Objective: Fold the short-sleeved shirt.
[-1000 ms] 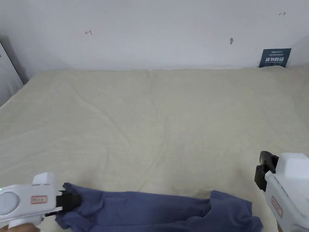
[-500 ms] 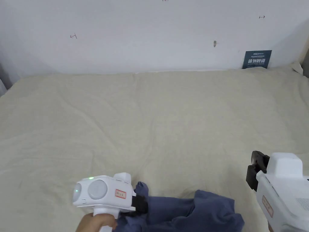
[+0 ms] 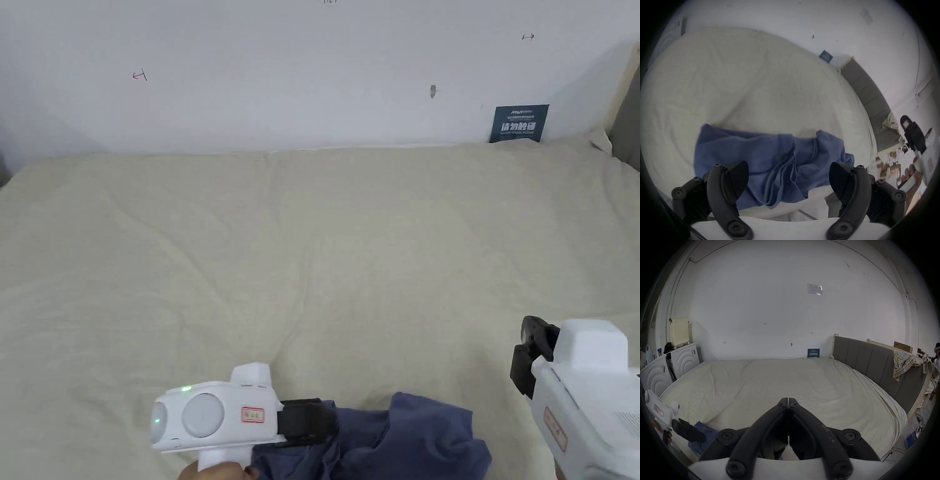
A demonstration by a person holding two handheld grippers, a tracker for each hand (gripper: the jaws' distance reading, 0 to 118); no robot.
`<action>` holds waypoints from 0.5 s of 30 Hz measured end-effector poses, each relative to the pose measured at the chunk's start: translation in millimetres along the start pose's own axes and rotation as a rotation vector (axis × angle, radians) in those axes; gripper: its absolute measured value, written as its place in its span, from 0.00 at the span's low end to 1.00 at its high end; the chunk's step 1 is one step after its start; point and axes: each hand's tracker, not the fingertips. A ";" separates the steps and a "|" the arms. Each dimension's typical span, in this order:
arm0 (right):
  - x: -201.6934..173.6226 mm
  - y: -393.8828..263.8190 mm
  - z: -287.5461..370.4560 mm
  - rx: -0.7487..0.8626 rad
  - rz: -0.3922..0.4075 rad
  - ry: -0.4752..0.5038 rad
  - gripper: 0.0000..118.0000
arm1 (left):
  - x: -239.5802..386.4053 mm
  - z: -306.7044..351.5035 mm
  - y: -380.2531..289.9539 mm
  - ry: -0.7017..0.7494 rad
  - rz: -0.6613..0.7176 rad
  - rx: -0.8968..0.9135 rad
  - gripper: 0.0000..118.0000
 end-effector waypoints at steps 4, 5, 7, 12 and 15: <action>-2.0 2.5 0.9 0.005 0.007 0.011 0.01 | -14.5 29.5 -5.5 0.113 0.009 0.145 0.73; -2.2 2.8 1.0 0.006 0.008 0.013 0.01 | -18.1 34.8 -7.6 0.139 0.013 0.177 0.67; -2.5 3.1 1.0 0.006 0.010 0.016 0.01 | -28.9 41.1 -15.3 0.194 -0.006 0.252 0.40; -2.0 2.8 1.0 0.001 0.007 0.018 0.01 | -46.6 34.8 -31.5 0.313 -0.101 0.290 0.00; -1.4 1.6 1.0 -0.002 0.007 0.016 0.01 | -48.1 20.7 -42.4 0.327 -0.126 0.254 0.00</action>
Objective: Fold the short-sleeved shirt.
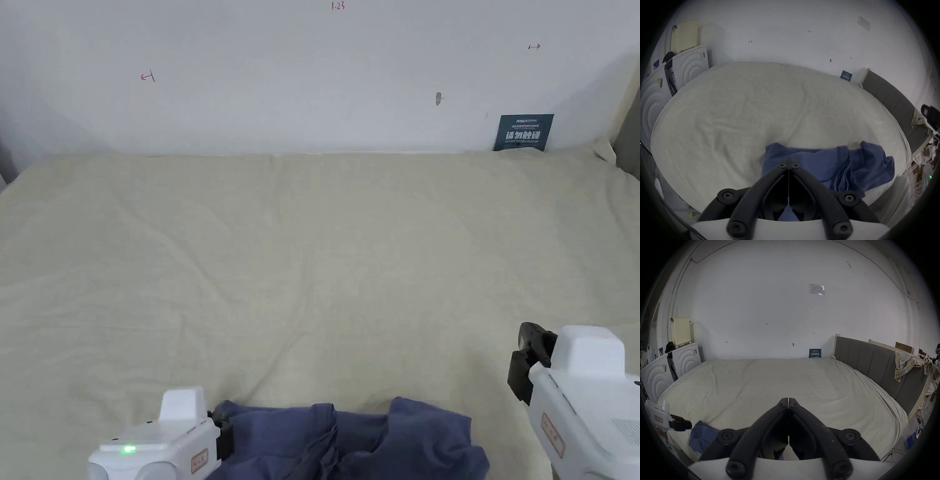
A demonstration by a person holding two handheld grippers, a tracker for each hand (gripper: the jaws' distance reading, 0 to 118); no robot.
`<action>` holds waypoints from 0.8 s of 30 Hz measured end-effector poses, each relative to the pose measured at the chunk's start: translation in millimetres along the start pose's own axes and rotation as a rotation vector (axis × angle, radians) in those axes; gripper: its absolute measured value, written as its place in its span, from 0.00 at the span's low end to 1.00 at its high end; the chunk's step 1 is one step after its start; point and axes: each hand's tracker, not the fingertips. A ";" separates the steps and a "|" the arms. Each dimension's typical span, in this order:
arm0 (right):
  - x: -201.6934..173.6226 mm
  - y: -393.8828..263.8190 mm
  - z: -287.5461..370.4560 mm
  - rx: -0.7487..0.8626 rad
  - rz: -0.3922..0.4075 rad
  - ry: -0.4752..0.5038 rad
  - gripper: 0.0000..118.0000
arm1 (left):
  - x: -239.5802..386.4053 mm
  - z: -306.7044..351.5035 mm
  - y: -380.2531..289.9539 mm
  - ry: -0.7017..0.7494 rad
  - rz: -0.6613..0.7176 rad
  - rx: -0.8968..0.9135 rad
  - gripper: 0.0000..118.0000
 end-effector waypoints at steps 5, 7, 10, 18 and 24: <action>2.8 -2.1 -0.6 -0.009 -0.004 -0.004 0.01 | 23.2 -20.6 -16.4 -0.032 -0.049 -0.051 0.00; 4.6 -3.0 -1.0 -0.015 -0.004 -0.006 0.01 | 35.5 -33.8 -22.8 -0.055 -0.075 -0.090 0.00; 7.0 -4.3 -1.1 -0.018 -0.002 -0.011 0.01 | 55.2 -47.9 -30.9 -0.088 -0.091 -0.152 0.00; 16.7 -6.8 -1.0 -0.030 -0.001 -0.023 0.01 | 102.1 -56.8 -35.1 -0.135 -0.141 -0.161 0.00; 22.8 -7.0 -0.8 -0.031 -0.014 -0.041 0.01 | 131.0 -64.2 -36.1 -0.154 -0.207 -0.179 0.00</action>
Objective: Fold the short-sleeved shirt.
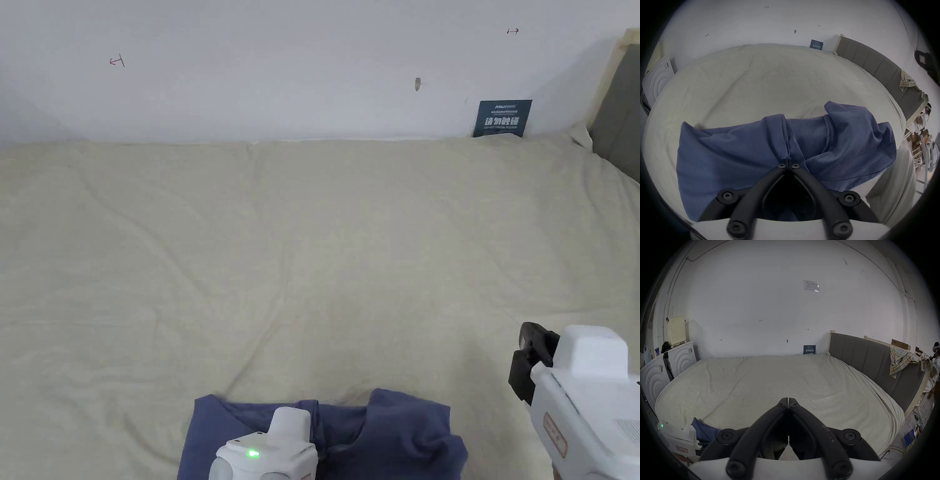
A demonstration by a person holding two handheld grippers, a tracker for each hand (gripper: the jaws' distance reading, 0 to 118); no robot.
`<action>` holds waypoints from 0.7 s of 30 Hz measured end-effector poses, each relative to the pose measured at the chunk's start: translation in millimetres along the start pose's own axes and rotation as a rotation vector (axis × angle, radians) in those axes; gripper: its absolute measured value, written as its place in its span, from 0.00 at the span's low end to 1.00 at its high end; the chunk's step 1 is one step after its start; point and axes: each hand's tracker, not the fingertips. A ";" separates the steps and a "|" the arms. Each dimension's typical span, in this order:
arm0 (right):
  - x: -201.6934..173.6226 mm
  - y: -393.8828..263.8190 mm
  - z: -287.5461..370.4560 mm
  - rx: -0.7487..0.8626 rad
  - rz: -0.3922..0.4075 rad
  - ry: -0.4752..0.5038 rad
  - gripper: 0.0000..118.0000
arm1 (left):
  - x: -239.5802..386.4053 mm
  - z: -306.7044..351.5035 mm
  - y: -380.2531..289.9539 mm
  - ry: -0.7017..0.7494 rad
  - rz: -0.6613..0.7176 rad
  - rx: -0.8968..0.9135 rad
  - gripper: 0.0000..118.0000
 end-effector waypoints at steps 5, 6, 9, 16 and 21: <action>0.1 -0.6 0.7 -0.002 -0.003 -0.003 0.01 | -13.3 2.9 3.3 -0.038 0.049 -0.009 0.00; -0.5 -0.2 1.1 -0.002 -0.002 -0.001 0.01 | -18.7 9.0 6.1 -0.054 0.079 -0.004 0.00; -4.8 2.0 2.2 0.001 0.005 0.008 0.01 | -36.7 35.8 17.0 -0.159 0.198 0.054 0.00; -18.6 8.0 0.4 0.006 0.014 0.043 0.01 | -120.9 86.2 29.0 -0.400 0.436 0.032 0.04; -30.4 10.0 -4.2 0.002 0.017 0.065 0.01 | -178.0 103.1 15.9 -0.384 0.476 0.035 0.76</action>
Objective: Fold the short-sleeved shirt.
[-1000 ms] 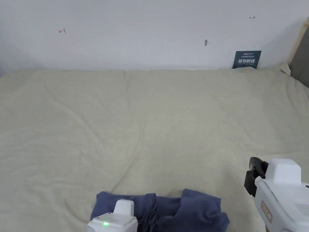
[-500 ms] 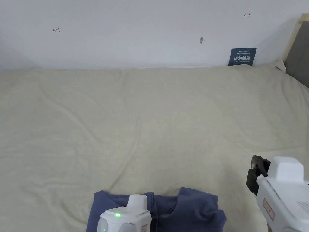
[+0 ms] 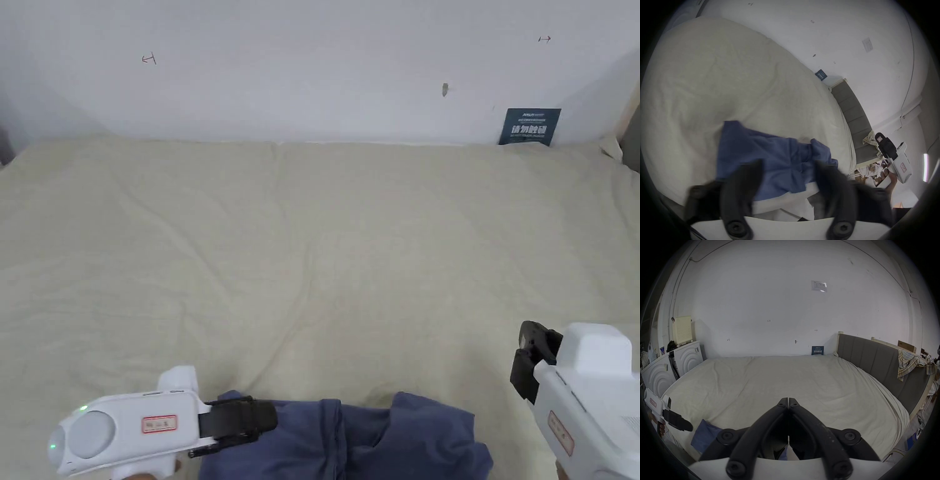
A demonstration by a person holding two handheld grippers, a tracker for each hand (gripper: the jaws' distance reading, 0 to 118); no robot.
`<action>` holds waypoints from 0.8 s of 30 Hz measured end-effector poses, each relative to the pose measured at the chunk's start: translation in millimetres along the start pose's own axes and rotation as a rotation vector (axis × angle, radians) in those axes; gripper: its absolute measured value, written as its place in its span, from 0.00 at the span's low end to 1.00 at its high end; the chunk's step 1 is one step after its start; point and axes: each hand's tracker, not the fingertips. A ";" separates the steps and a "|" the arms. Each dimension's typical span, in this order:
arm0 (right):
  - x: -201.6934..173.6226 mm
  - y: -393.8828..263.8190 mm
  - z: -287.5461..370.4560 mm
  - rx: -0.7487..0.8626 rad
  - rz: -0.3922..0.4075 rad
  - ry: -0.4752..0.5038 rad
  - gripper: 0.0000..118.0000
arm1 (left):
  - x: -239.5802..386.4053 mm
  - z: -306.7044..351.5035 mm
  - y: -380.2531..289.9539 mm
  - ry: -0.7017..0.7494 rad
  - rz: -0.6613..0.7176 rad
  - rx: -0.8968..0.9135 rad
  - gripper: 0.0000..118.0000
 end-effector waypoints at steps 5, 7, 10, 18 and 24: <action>-10.7 -0.4 -6.9 -0.016 0.014 0.013 0.01 | -42.9 1.7 0.9 0.047 0.040 -0.047 0.91; -14.3 -1.3 -9.3 -0.024 0.021 0.018 0.01 | -59.8 -5.7 1.4 0.054 0.070 -0.087 0.91; -18.0 -2.6 -11.4 -0.034 0.028 0.019 0.01 | -79.7 -19.8 0.0 0.045 0.093 -0.117 0.88; -19.4 -5.8 -16.7 -0.066 0.052 0.001 0.01 | -88.2 -45.3 -1.7 0.009 0.111 -0.123 0.25; -19.1 -5.5 -17.4 -0.069 0.045 -0.003 0.01 | -89.0 -55.1 -3.8 0.039 0.084 -0.134 0.09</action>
